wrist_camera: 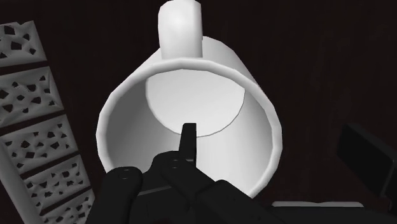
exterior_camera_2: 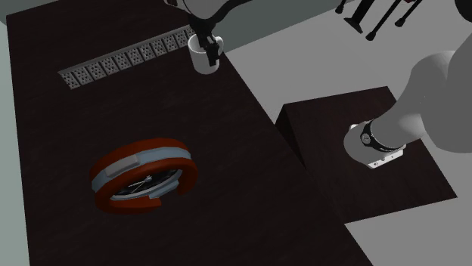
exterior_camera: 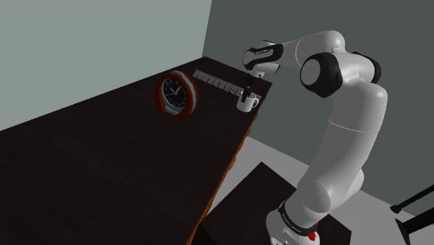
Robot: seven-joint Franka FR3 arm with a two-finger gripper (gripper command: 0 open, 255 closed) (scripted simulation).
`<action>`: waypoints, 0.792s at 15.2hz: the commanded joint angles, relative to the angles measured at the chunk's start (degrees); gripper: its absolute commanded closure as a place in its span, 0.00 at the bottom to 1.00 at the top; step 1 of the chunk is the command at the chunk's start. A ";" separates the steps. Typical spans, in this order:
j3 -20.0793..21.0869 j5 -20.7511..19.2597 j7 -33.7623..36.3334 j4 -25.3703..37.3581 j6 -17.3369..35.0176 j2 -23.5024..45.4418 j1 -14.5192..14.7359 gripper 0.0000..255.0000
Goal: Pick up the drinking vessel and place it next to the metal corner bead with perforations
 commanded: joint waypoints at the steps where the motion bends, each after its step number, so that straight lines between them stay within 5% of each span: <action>1: -0.12 -0.31 0.21 0.98 -1.66 -0.71 0.06 0.00; 4: -0.39 -1.01 0.67 4.21 -6.40 -2.32 0.13 0.00; 12: -0.39 -1.01 0.67 4.21 -6.40 -2.32 0.13 0.00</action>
